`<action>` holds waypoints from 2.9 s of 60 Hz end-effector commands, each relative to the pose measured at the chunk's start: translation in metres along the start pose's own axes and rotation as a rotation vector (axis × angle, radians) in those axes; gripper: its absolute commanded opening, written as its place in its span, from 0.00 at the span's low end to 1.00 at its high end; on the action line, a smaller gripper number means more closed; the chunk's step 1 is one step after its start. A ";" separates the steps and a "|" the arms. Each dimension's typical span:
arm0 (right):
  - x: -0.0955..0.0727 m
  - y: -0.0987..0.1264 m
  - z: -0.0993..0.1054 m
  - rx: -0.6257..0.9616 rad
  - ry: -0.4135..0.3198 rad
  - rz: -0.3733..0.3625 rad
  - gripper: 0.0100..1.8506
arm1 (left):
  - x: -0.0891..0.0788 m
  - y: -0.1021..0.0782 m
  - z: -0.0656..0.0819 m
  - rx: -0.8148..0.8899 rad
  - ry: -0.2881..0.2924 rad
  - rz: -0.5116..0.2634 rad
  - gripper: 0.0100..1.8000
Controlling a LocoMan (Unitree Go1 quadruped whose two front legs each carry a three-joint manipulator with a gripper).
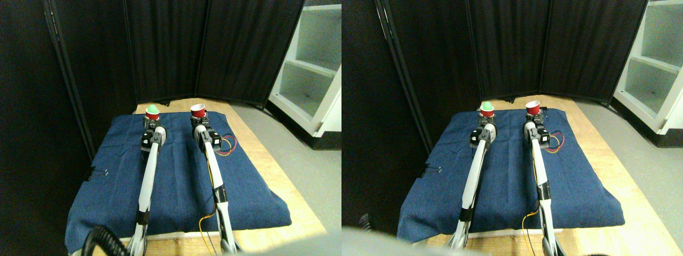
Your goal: Pour (bimanual)
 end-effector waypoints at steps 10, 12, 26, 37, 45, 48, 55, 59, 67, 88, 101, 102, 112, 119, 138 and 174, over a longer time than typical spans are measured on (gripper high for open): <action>-0.002 0.005 -0.003 0.031 -0.021 0.034 0.17 | 0.006 0.007 0.010 -0.016 -0.039 -0.031 0.18; -0.001 0.005 -0.003 0.036 -0.021 0.035 0.17 | 0.007 0.009 0.012 -0.021 -0.044 -0.029 0.18; -0.001 -0.007 -0.003 0.036 -0.063 0.017 0.17 | 0.011 0.018 0.016 -0.025 -0.078 -0.017 0.18; 0.004 -0.017 -0.003 0.047 -0.062 0.005 0.17 | 0.016 0.024 0.016 -0.038 -0.094 -0.011 0.18; 0.008 -0.022 -0.003 0.064 -0.061 -0.008 0.17 | 0.017 0.026 0.016 -0.049 -0.099 -0.009 0.18; 0.011 -0.024 -0.003 0.063 -0.056 0.001 0.17 | 0.019 0.028 0.016 -0.050 -0.098 -0.006 0.18; 0.013 -0.028 -0.001 0.054 -0.056 -0.001 0.17 | 0.020 0.031 0.016 -0.045 -0.101 -0.002 0.18; 0.016 -0.032 0.000 0.049 -0.072 -0.016 0.17 | 0.021 0.032 0.016 -0.039 -0.099 -0.004 0.18; 0.020 -0.039 0.002 0.064 -0.076 -0.028 0.17 | 0.021 0.035 0.015 -0.053 -0.105 0.011 0.18; 0.027 -0.052 -0.001 0.039 -0.075 -0.053 0.17 | 0.026 0.047 0.011 -0.056 -0.126 0.033 0.18; 0.029 -0.055 -0.004 0.036 -0.061 -0.037 0.17 | 0.030 0.052 0.011 -0.040 -0.144 0.043 0.18; 0.030 -0.055 -0.004 0.033 -0.060 -0.036 0.17 | 0.030 0.052 0.011 -0.040 -0.144 0.042 0.18; 0.029 -0.055 -0.005 0.041 -0.060 -0.049 0.17 | 0.031 0.053 0.011 -0.051 -0.134 0.038 0.18; 0.028 -0.057 -0.005 0.047 -0.067 -0.060 0.17 | 0.031 0.053 0.010 -0.051 -0.140 0.041 0.18; 0.029 -0.062 -0.005 0.025 -0.072 -0.107 0.17 | 0.029 0.058 0.008 -0.052 -0.172 0.069 0.18; 0.012 -0.061 0.000 0.164 0.063 -0.308 0.80 | 0.013 0.064 0.011 0.047 -0.064 0.200 0.75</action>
